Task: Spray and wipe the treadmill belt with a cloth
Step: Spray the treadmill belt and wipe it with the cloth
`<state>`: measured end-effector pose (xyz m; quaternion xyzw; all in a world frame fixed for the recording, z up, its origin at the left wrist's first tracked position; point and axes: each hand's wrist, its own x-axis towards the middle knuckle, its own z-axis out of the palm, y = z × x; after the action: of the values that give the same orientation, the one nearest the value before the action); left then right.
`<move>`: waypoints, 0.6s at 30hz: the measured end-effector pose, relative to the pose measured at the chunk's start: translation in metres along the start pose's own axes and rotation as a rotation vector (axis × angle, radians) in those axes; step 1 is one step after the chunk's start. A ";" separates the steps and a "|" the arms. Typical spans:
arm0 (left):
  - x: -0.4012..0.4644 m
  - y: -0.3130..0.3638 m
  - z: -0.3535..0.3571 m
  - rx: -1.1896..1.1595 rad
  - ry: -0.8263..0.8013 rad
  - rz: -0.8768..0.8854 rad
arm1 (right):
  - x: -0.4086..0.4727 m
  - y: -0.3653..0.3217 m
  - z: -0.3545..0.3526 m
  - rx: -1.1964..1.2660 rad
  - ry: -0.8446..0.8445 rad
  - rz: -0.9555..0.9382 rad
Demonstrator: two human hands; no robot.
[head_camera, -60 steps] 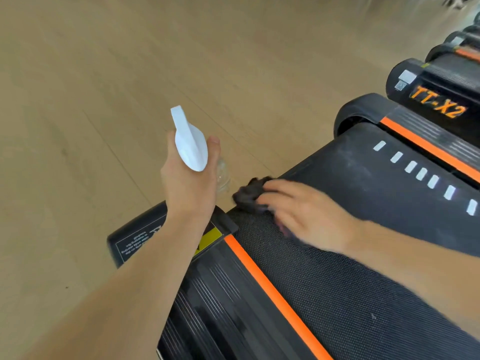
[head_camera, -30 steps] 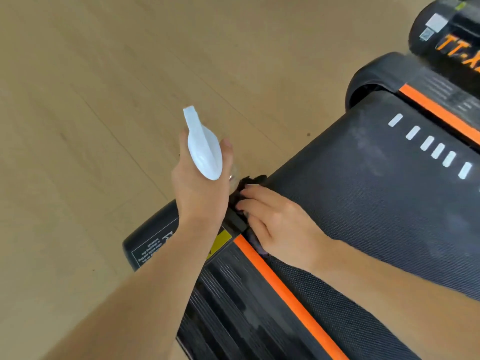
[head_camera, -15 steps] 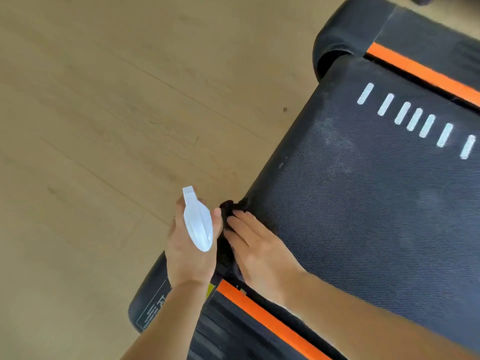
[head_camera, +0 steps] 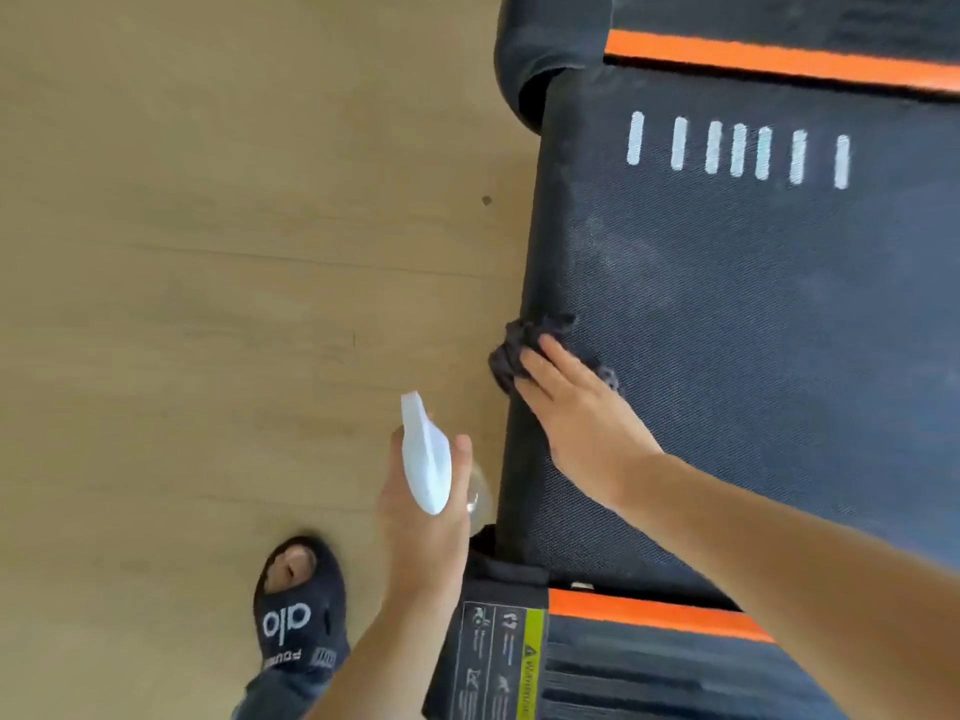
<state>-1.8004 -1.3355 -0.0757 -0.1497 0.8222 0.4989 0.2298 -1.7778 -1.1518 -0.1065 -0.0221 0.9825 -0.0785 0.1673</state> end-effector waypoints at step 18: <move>0.076 0.141 0.006 0.400 -0.510 0.109 | -0.011 -0.042 -0.014 0.151 -0.082 0.126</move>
<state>-1.9308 -1.2666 -0.0119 0.0725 0.8267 0.3604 0.4259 -1.7711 -1.1904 -0.0832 0.0494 0.9656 -0.1406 0.2130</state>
